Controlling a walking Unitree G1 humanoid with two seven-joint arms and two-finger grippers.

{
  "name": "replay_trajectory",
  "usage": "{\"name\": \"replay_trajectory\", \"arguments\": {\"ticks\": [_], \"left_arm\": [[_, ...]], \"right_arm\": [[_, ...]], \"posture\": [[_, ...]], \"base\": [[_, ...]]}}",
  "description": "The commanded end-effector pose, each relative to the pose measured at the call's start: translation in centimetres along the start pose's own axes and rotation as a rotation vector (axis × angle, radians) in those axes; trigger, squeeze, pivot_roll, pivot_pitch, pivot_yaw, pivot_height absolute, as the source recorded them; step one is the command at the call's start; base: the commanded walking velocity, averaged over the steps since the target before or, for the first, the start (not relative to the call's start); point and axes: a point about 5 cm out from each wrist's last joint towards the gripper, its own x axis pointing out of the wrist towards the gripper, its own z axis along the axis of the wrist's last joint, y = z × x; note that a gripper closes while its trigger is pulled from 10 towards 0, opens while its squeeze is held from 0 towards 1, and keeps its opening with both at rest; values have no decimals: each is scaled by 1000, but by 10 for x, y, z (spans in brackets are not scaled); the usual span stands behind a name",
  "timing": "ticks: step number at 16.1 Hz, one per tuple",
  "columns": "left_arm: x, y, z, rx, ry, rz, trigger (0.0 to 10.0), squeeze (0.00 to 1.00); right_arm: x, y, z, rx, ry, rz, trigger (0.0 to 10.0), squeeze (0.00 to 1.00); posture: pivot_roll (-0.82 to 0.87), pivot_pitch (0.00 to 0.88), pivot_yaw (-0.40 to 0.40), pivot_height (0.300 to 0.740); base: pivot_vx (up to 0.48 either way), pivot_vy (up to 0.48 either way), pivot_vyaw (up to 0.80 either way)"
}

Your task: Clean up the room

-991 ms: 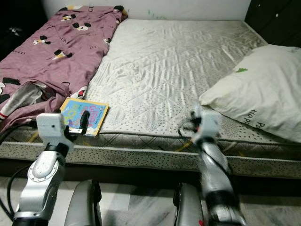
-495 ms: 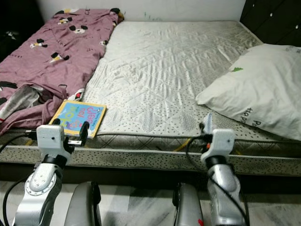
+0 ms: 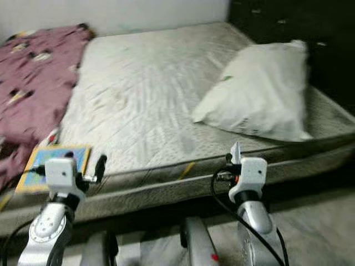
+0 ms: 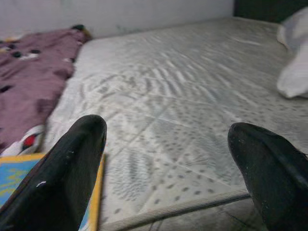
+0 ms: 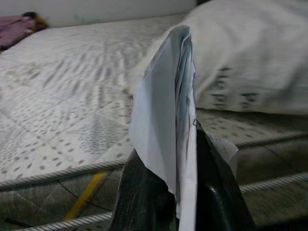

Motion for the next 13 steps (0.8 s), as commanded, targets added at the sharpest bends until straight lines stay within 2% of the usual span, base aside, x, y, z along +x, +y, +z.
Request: {"name": "replay_trajectory", "arguments": {"ticks": [1, 2, 5, 9, 13], "left_arm": [[0, 0, 6, 9, -13, -8, 10000, 0], [0, -3, 10, 9, -13, -36, 10000, 0], [5, -7, 14, -2, -24, -70, 10000, 0], [4, -8, 17, -7, -22, -72, 10000, 0], [4, -9, 19, -8, -21, -75, 10000, 0]], "right_arm": [[-3, 3, 4, 11, -3, -5, 10000, 0], [-13, 6, 6, -4, -5, -7, 10000, 0], [-21, 10, 12, -8, -15, 0, 10000, 0], [-20, 13, 17, -1, -18, 24, 10000, 0], [-14, 16, 26, 16, -35, 30, 10000, 0]], "posture": [[-82, 0, 79, 506], [-91, 0, 86, 506], [-102, 12, 77, 506], [-90, 23, 74, 506], [-82, 17, 74, 551]], "base": [[0, 0, -475], [0, 0, 0], [0, 0, 0], [0, 0, 0], [0, 0, 0]]}}
